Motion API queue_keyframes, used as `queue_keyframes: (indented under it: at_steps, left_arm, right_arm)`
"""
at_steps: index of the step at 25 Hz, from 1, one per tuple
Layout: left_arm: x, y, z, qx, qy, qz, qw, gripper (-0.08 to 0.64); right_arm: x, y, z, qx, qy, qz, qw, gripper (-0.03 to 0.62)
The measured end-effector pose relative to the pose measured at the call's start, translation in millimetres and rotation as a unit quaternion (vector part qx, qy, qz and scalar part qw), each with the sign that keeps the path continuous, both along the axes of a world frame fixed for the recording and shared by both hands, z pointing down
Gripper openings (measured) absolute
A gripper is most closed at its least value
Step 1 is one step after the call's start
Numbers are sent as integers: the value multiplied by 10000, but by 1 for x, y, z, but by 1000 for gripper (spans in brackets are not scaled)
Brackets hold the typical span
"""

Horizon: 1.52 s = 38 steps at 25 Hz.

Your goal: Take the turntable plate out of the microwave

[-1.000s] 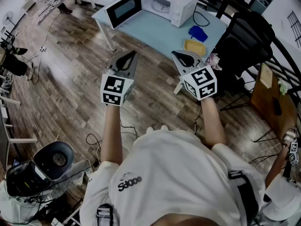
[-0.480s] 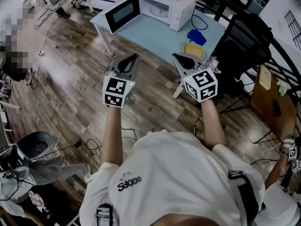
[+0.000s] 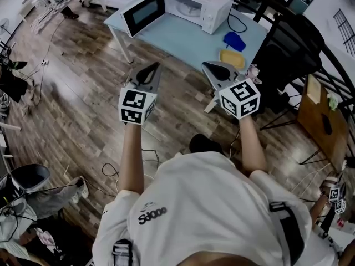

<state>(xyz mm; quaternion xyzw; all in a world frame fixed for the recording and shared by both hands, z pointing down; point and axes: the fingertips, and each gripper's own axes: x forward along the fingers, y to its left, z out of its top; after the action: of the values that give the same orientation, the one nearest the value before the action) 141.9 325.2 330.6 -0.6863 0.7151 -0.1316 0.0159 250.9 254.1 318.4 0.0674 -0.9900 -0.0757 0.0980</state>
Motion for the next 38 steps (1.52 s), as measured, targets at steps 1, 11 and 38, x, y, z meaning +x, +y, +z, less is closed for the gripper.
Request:
queue_keyframes:
  at_steps: [1, 11, 38]
  left_arm:
    - [-5, -3, 3, -29, 34, 3, 10000, 31]
    - [-77, -93, 44, -232, 243, -92, 9994, 31]
    - [-227, -401, 36, -554, 530, -68, 9970, 18]
  right_arm:
    - [-3, -3, 2, -45, 25, -21, 10000, 6]
    - [-61, -103, 30, 33, -187, 162, 9997, 6]
    - [-233, -409, 43, -586, -72, -49, 9982, 6]
